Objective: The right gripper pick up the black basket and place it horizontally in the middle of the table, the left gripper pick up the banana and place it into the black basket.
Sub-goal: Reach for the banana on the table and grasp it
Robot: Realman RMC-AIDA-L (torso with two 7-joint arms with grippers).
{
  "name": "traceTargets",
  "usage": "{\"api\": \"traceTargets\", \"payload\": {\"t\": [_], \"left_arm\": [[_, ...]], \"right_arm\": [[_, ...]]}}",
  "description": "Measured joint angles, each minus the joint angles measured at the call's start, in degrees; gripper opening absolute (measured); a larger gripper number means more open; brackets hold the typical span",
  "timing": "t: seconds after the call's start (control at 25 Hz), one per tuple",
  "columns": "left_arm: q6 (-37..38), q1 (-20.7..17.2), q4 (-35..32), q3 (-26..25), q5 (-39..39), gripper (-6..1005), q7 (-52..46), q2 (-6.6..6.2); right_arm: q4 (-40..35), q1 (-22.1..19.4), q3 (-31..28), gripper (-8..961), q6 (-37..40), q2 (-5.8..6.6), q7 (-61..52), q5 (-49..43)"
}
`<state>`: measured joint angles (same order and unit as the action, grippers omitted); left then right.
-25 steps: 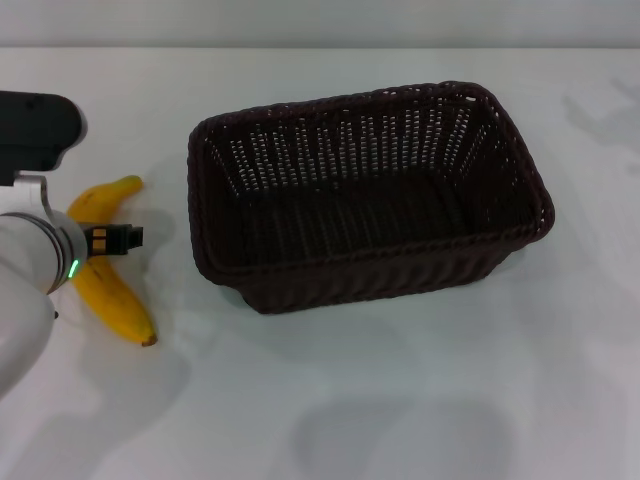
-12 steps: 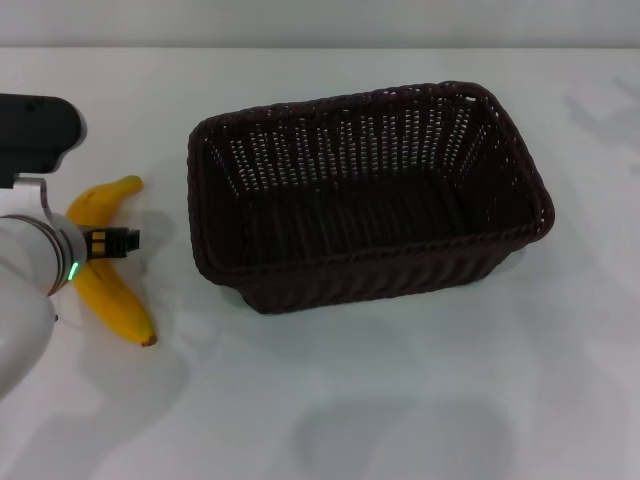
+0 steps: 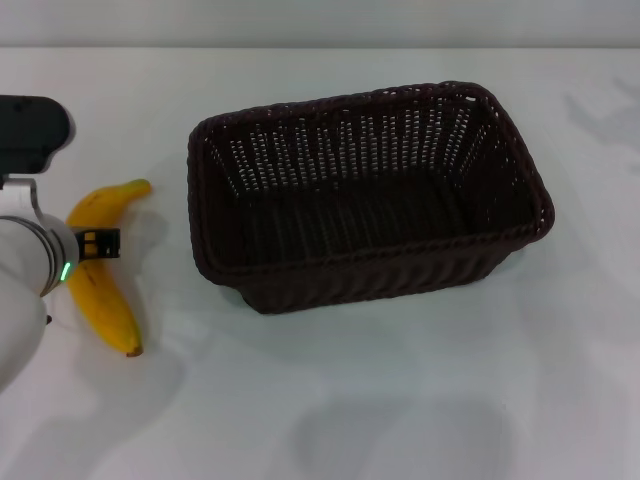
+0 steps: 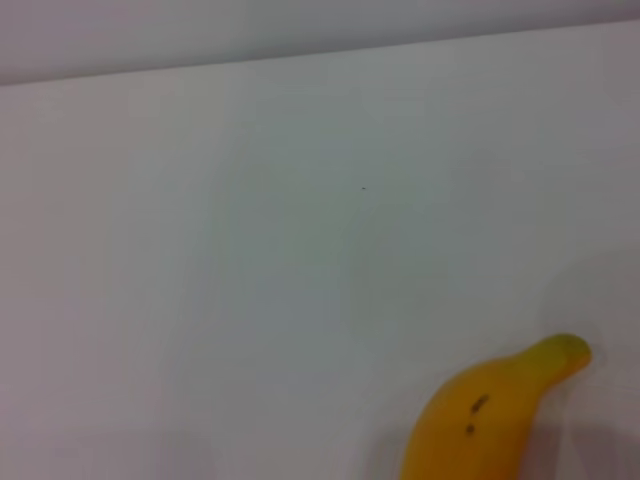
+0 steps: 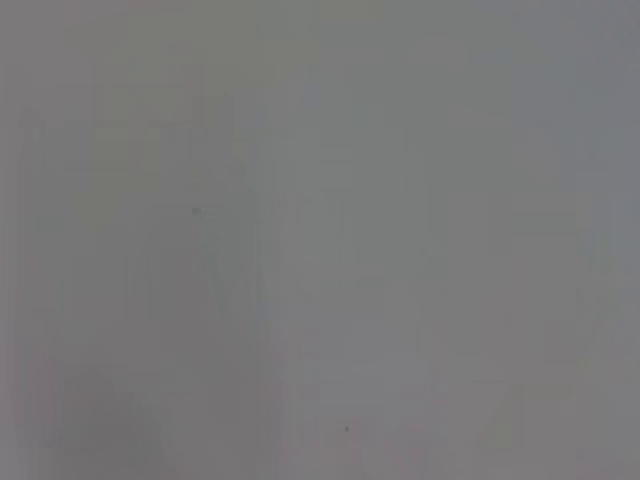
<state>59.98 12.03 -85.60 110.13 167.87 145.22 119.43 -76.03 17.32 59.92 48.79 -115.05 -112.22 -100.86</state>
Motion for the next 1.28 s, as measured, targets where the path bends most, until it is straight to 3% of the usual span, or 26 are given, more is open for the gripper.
{"api": "traceTargets", "payload": {"t": [0.08, 1.28], "left_arm": [[0.0, 0.0, 0.0, -0.2, 0.0, 489, 0.0, -0.04], [0.1, 0.6, -0.6, -0.9, -0.2, 489, 0.5, -0.42]], "right_arm": [[0.0, 0.0, 0.0, 828, 0.0, 0.0, 0.0, 0.2], [0.2, -0.2, -0.6, 827, 1.3, -0.09, 0.2, 0.7]]}}
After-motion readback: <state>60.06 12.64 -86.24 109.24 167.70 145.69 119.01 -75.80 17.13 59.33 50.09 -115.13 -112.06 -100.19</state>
